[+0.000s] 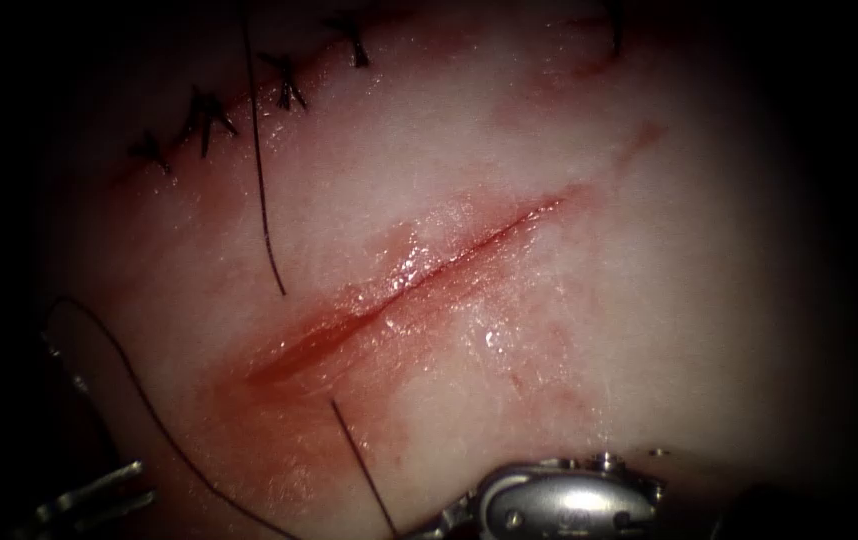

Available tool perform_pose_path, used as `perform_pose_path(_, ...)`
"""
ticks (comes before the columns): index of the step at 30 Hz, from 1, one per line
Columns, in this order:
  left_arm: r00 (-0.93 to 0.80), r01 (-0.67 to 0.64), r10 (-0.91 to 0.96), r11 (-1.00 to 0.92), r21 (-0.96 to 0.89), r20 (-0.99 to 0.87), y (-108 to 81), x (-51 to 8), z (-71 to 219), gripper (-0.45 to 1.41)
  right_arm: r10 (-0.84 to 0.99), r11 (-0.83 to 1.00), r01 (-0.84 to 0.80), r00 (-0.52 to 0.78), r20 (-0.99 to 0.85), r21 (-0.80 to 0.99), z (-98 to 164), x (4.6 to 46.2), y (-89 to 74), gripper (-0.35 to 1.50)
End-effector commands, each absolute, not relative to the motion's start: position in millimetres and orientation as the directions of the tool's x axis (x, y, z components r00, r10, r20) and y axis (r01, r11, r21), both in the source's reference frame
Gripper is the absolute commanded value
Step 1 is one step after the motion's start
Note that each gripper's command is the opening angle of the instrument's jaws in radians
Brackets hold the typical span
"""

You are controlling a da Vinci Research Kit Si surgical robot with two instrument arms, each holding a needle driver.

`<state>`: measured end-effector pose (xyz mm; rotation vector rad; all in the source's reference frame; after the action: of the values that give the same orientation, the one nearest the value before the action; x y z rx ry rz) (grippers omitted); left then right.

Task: Wound Closure
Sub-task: Repeatedly pull thread through wound with right grasper until short tail remains

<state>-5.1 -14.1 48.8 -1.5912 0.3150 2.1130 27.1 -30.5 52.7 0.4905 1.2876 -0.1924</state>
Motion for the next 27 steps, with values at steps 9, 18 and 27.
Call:
perform_pose_path(9,-0.214,-0.492,0.228,-0.865,-0.097,-0.95,-14.5,-5.6,49.6,-0.45,0.192,0.902,0.353,0.183,-0.964,0.246,48.0,31.7,-34.1,0.83)
perform_pose_path(18,-0.348,-0.542,0.2,-0.84,0.022,-0.916,-11.6,-1.7,50.6,-0.45,0.046,0.976,0.204,0.152,-0.987,0.077,50.9,30.3,-21.8,1.28)
perform_pose_path(27,-0.365,-0.553,0.195,-0.832,0.044,-0.91,-10.7,-1.9,51.7,-0.45,0.013,0.981,0.188,0.2,-0.98,0.052,60.2,32.4,-18.9,1.25)
